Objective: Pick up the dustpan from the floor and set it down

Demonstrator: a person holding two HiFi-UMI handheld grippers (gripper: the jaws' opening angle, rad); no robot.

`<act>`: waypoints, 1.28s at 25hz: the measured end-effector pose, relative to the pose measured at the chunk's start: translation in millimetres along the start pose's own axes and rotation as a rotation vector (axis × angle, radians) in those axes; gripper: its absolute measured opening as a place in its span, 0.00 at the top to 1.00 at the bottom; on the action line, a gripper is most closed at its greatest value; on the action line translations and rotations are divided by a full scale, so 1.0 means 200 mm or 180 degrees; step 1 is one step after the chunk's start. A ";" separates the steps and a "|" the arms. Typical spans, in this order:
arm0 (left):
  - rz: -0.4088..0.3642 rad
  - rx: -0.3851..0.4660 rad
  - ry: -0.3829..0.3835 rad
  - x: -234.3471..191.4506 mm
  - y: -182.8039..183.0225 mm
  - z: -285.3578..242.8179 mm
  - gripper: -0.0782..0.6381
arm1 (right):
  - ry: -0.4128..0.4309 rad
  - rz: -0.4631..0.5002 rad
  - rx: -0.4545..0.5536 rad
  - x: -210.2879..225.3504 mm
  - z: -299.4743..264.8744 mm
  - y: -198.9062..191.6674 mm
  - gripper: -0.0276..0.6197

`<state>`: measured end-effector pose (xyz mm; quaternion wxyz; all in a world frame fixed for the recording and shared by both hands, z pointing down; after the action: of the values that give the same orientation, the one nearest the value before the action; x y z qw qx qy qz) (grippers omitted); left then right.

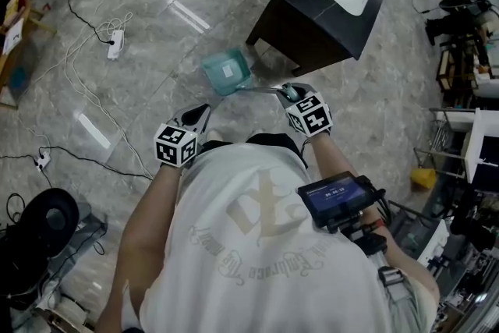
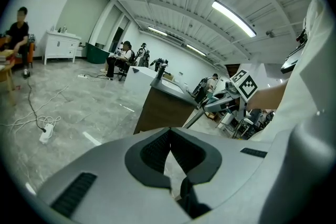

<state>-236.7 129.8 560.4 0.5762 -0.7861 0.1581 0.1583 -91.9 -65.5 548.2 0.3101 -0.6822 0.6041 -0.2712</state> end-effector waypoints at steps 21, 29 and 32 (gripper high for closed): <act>0.0211 0.0066 0.0811 -0.25 0.01 0.18 0.88 | 0.0584 0.0337 -0.0180 -0.04 -0.49 0.09 0.81; 0.0175 -0.0102 0.0890 -0.41 0.16 -0.03 0.88 | 0.0794 0.0331 -0.0307 0.11 -0.75 0.13 0.81; 0.0145 -0.0099 0.0932 -0.43 0.20 -0.04 0.87 | 0.0809 0.0334 -0.0324 0.13 -0.79 0.13 0.81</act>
<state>-331.0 115.5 565.9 0.5309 -0.8058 0.2557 0.0575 -222.8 -108.4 633.5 0.2099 -0.6247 0.6863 -0.3078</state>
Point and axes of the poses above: the fingertips, and each gripper's own axes: z backward along the fingers, x to its right, y out of its top, the point moved 3 cm from there along z, backward along the fingers, and after that the axes turned 14 degrees about x, right-handed, at the moved point
